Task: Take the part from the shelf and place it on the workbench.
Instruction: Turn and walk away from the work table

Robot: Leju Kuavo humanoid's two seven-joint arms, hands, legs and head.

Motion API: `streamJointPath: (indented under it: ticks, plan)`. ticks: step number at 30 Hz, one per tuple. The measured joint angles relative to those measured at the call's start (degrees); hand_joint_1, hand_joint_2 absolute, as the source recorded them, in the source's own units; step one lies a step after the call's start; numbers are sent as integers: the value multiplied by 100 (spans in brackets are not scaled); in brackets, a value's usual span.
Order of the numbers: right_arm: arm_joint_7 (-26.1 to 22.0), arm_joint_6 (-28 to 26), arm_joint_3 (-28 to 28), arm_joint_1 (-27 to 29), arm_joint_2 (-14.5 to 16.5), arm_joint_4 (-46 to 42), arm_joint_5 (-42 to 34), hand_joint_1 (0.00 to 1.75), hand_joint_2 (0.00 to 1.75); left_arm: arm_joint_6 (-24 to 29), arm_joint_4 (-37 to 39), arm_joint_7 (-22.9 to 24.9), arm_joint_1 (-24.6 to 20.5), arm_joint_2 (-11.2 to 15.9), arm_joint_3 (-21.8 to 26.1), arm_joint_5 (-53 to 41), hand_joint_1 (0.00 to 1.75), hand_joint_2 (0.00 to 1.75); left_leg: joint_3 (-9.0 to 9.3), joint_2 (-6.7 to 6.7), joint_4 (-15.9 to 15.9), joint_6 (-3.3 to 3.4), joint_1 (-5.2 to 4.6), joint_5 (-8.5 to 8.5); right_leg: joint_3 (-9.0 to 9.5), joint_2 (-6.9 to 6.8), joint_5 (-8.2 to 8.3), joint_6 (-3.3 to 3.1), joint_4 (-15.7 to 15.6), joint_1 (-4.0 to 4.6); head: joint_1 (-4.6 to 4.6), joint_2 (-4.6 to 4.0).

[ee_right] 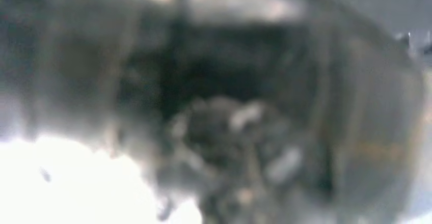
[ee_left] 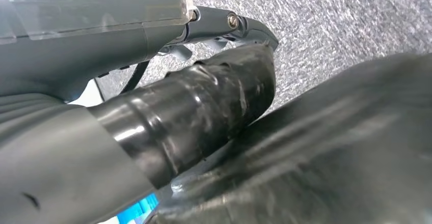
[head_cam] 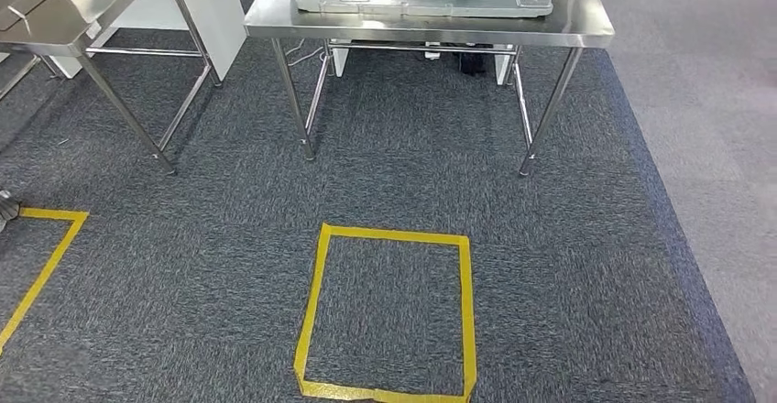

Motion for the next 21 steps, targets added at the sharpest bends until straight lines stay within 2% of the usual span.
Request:
streamJointPath:
  ticks: [1, 2, 3, 4, 5, 7, 8, 10, 11, 12, 13, 14, 15, 16, 17, 18, 19, 21]
  plan:
    - [-8, -46, -3, -8, 7, 0, -12, 0, 0, 0, 0, 1, 5, -2, 5, 7, 0, 0, -141, -35, 325, -7, 2, -119, -31, 62, 8, -6, 18, 8, 1, 0]
    - [-7, -73, -6, -15, 13, 0, -26, 0, 0, 0, 0, 1, 9, -3, 9, 8, 0, 0, -191, -47, 454, -5, 2, -113, -55, 130, 13, -7, 40, 15, 0, 0]
    - [-5, -87, -10, -22, 19, 0, -38, 0, 0, 0, 0, 1, 11, -3, 10, 8, 0, 0, -148, -57, 390, 3, 3, -8, -73, 204, 15, -5, 66, 20, 1, 0]
    - [-5, -94, -13, -30, 25, 0, -48, 0, 0, 0, 0, 2, 12, -3, 10, 7, 0, 0, 14, -89, 77, 19, 3, 197, -84, 277, 14, 0, 92, 22, 1, 0]
    - [-5, -95, -15, -39, 33, -1, -52, 0, 0, -1, 0, 2, 14, -3, 11, 7, 0, 0, 219, -189, -340, 46, 6, 390, -95, 346, 11, 8, 119, 20, 1, 0]
    - [-5, -95, -16, -68, 46, -4, -56, 0, 0, -2, 1, 1, 15, -4, 14, 6, 0, 0, 505, -380, -964, 92, 4, 597, -138, 471, 11, 59, 176, 26, 1, 0]
    - [-5, -95, -18, -76, 50, -7, -56, 0, 0, -2, 1, 1, 11, -5, 15, 5, 0, 0, 544, -430, -1071, 114, -5, 602, -163, 523, 19, 97, 188, 23, 1, 0]
    - [-6, -96, -21, -75, 57, -9, -57, 0, 0, -4, 0, 0, -1, -16, 17, 5, 0, 0, 545, -340, -1100, 163, -11, 626, -199, 623, 53, 178, 179, 17, 1, 0]
    - [-11, -98, -23, -70, 59, -9, -57, 0, 0, -5, -1, 0, -6, -23, 18, 2, 0, 0, 555, -275, -1130, 201, -1, 654, -221, 583, 39, 208, 201, 19, 1, 0]
    - [-16, -83, -24, -73, 62, -11, -61, 0, 0, -7, -1, -4, -5, -30, 19, -9, 0, 0, 562, -209, -1163, 241, 12, 685, -267, 474, -28, 238, 288, 24, 3, 0]
    - [-18, -45, -26, -80, 63, -14, -64, 0, 0, -11, -1, -10, 0, -37, 19, -25, 0, 0, 563, -138, -1194, 280, 24, 713, -361, 326, -165, 267, 485, 28, 5, 0]
    - [-9, 8, -27, -91, 64, -20, -59, 0, 0, -19, -2, -19, 7, -38, 19, -45, 0, 0, 555, -67, -1203, 303, 17, 726, -499, 159, -354, 293, 785, 20, 7, 0]
    - [10, 73, -27, -103, 65, -26, -46, 0, 0, -28, -1, -28, 15, -37, 19, -62, 0, 0, 542, 2, -1203, 316, 11, 730, -660, 62, -544, 323, 1135, 8, 9, 0]
    - [35, 135, -27, -110, 65, -32, -26, 0, 0, -37, -1, -36, 21, -36, 19, -66, 0, 0, 530, 75, -1201, 321, 6, 729, -802, 18, -678, 347, 1450, -6, 9, 0]
    - [66, 185, -27, -113, 65, -36, -4, 0, 0, -42, -2, -49, 23, -34, 19, -61, 0, 0, 522, 144, -1199, 318, 3, 727, -869, -5, -715, 363, 1622, -17, 9, 0]
    - [88, 226, -26, -115, 65, -38, 9, 0, 0, -43, -2, -63, 20, -32, 19, -47, 0, 0, 517, 208, -1197, 312, 1, 723, -833, -27, -647, 370, 1591, -24, 10, 0]
    - [106, 256, -26, -115, 65, -39, 15, 0, 0, -41, -2, -80, 17, -31, 19, -30, 0, 0, 519, 262, -1197, 302, 1, 716, -691, -60, -499, 366, 1360, -27, 10, 0]
    - [127, 299, -26, -119, 65, -42, -16, 0, 0, -33, -2, -106, 13, -29, 19, -3, 0, 0, 551, 354, -1190, 264, -14, 692, -251, -249, -182, 322, 597, -3, 10, 0]
